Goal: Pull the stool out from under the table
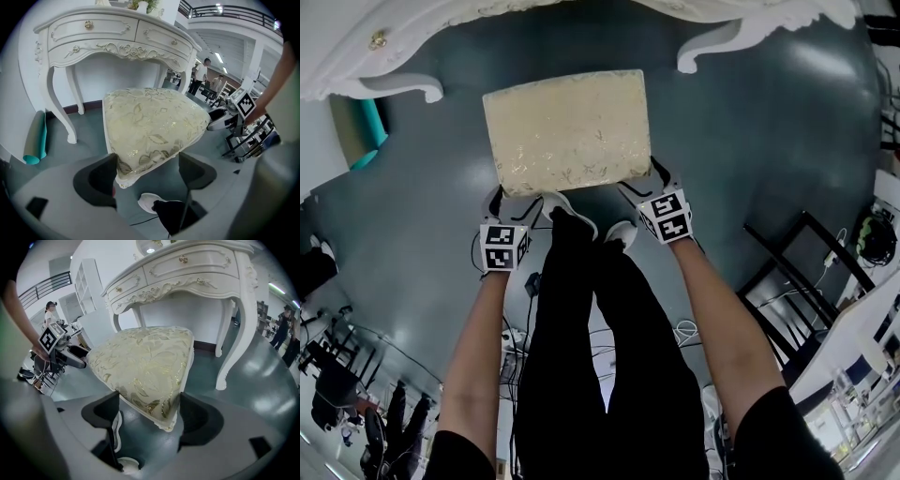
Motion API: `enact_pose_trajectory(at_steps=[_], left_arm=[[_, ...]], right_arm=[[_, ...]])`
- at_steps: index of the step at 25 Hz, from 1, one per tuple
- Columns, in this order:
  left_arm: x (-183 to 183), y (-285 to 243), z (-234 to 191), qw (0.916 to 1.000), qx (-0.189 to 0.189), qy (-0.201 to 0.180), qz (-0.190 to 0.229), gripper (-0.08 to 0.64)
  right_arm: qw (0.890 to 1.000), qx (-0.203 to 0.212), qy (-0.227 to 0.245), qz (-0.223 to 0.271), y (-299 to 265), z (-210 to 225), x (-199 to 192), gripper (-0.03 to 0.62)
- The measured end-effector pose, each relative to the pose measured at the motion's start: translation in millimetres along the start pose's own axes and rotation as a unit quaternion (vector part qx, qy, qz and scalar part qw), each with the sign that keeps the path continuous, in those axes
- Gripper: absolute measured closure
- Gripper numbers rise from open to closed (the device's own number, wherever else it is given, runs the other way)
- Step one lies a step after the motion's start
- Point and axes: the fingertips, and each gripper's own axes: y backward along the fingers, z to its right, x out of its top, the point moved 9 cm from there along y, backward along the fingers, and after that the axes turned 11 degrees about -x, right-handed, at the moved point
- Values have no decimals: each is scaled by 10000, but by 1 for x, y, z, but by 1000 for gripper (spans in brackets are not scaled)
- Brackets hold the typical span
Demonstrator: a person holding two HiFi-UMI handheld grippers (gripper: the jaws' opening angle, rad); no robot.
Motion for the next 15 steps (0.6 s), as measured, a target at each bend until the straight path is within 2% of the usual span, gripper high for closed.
enact_pose_trajectory(at_steps=[8,15], left_arm=[[-24,6,19,10000,39,22,-23,143],[-26,8,20,10000,47,-75,-6,143]], right_arm=[[10000,32,-10,12,16,-9,-27,189],[9999,-54,-98,85,18,-12,-29,189]])
